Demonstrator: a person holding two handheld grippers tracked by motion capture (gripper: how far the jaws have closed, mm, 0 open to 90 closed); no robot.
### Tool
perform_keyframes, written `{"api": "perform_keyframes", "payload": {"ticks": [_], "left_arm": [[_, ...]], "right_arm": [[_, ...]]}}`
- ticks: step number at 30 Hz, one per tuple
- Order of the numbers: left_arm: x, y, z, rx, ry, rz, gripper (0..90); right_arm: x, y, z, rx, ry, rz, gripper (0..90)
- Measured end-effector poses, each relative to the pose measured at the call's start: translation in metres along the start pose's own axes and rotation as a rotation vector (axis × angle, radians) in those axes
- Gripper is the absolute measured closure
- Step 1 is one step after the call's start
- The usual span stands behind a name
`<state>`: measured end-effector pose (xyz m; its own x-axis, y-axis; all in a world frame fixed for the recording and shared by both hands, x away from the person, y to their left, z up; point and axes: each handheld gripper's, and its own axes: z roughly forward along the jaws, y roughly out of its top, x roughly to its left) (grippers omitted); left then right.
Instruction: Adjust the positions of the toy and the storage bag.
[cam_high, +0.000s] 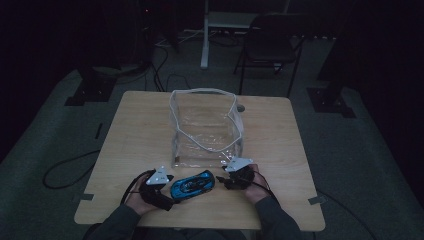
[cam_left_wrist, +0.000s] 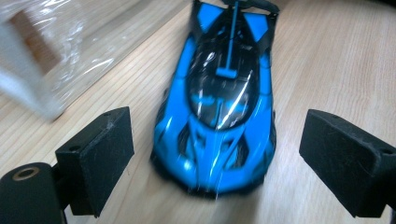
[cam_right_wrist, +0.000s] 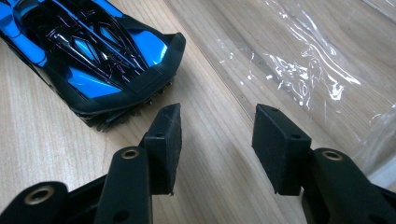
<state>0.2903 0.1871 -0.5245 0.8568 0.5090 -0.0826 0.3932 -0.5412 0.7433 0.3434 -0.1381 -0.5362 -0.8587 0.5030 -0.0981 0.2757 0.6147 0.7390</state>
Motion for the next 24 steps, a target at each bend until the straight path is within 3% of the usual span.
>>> {"api": "perform_keyframes", "payload": {"ticks": [4, 7, 10, 13, 17, 24], "left_arm": [[-0.002, -0.013, -0.003, 0.042, 0.01, -0.043, 14.8], [-0.005, -0.016, 0.001, 0.102, 0.024, -0.033, 22.1], [-0.007, -0.014, 0.003, 0.103, 0.043, -0.007, 27.6], [-0.007, -0.012, 0.005, 0.097, 0.033, -0.002, 34.3], [-0.005, -0.011, 0.005, 0.108, 0.049, 0.026, 35.2], [0.007, -0.007, 0.007, 0.103, 0.009, 0.027, 40.2]], "right_arm": [[0.001, 0.001, 0.002, -0.002, 0.002, -0.006, 52.0], [0.001, 0.003, 0.004, -0.003, -0.003, -0.001, 54.8], [0.001, 0.004, 0.007, 0.003, -0.007, 0.002, 56.7], [0.001, 0.005, 0.011, -0.004, 0.02, -0.007, 59.1], [0.001, 0.007, 0.013, -0.009, 0.077, -0.026, 74.6], [0.003, 0.004, 0.004, -0.032, 0.116, -0.046, 79.0]]}}
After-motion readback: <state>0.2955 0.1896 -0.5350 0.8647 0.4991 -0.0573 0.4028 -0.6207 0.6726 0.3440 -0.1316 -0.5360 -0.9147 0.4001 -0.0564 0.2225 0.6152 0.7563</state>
